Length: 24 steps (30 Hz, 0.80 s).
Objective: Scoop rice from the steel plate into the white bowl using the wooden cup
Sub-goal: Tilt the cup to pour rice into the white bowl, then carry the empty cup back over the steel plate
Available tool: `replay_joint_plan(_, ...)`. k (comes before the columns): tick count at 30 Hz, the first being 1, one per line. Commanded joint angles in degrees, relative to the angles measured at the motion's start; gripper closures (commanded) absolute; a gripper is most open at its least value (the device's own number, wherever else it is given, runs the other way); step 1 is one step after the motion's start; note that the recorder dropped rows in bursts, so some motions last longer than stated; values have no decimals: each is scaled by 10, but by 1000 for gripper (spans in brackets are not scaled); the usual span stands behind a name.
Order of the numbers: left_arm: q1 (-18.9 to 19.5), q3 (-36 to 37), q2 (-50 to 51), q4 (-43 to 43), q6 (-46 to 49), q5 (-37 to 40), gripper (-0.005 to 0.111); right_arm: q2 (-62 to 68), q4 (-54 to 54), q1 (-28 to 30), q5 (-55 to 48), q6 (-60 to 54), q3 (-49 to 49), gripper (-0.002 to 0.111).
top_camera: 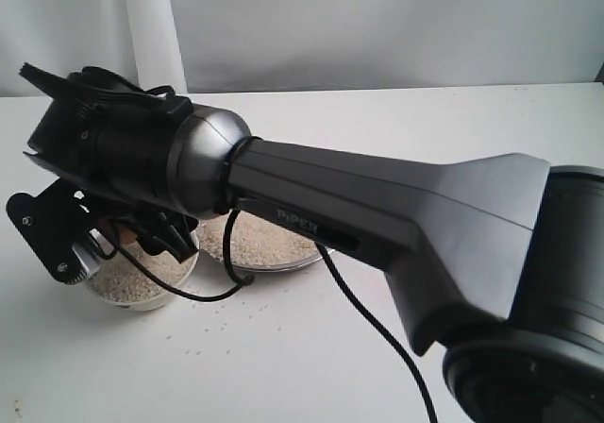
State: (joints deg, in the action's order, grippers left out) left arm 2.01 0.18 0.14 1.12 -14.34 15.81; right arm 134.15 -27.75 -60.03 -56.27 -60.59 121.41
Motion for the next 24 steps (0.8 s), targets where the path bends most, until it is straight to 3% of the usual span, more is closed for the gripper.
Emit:
replay_joint_plan(1, -3, -2, -1, -1, -2, -5, 107, -6, -84, -8, 17, -9, -1, 108)
replay_joint_plan(11, -3, -2, -1, -1, -2, -5, 107, 19, -200, -33, 16, -36, -1, 108)
replay_joint_plan(24, -3, -2, -1, -1, -2, -5, 107, 6, -208, -46, 0, -28, -1, 108)
